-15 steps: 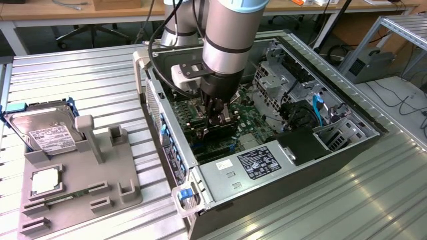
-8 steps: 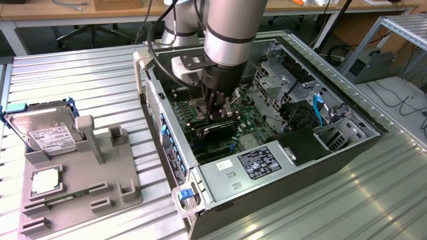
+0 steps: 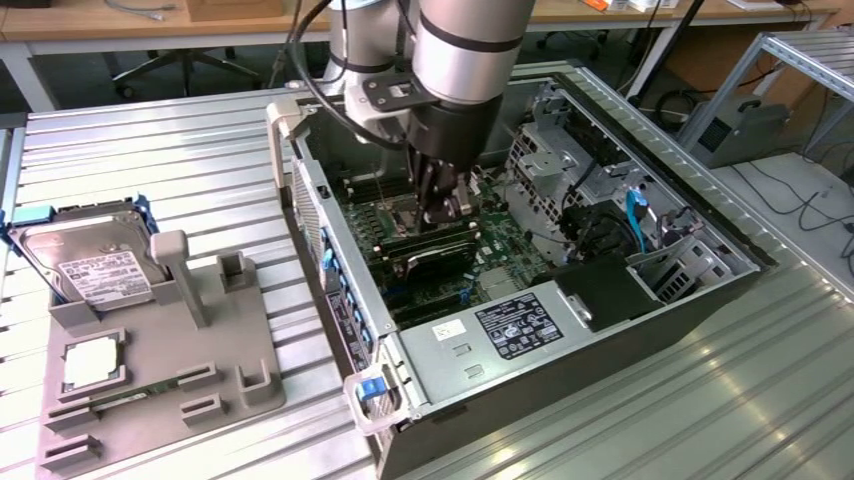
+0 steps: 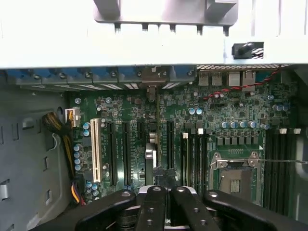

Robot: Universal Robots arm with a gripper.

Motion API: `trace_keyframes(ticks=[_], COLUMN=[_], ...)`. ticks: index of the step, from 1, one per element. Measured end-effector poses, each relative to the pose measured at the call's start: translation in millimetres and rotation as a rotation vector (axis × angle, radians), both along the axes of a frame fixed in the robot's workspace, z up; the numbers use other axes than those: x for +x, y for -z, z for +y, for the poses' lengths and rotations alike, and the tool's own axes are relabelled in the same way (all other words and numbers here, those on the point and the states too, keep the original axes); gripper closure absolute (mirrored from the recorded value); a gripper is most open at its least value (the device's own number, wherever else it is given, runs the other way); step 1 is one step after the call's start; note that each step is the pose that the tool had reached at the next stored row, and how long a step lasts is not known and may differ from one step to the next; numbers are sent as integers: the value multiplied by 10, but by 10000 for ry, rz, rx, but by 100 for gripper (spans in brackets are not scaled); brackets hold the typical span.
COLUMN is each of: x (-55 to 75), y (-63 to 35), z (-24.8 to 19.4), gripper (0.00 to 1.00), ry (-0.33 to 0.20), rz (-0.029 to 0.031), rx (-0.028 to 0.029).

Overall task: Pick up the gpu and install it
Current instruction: 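Press down on the gpu until it lock into place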

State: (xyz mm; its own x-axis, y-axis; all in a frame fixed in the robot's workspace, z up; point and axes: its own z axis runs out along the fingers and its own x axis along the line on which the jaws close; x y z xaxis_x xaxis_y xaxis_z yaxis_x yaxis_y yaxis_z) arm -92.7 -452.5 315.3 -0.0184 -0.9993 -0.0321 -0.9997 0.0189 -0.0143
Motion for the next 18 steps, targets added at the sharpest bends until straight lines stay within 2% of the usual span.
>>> trace_keyframes(ticks=[4,11,18], x=[2,3,3], y=[-178,-395,-396], z=[2,6,6], gripper=[89,89,89], ry=[0,-1,0], rz=[0,0,0], rx=[-1,-7,-6])
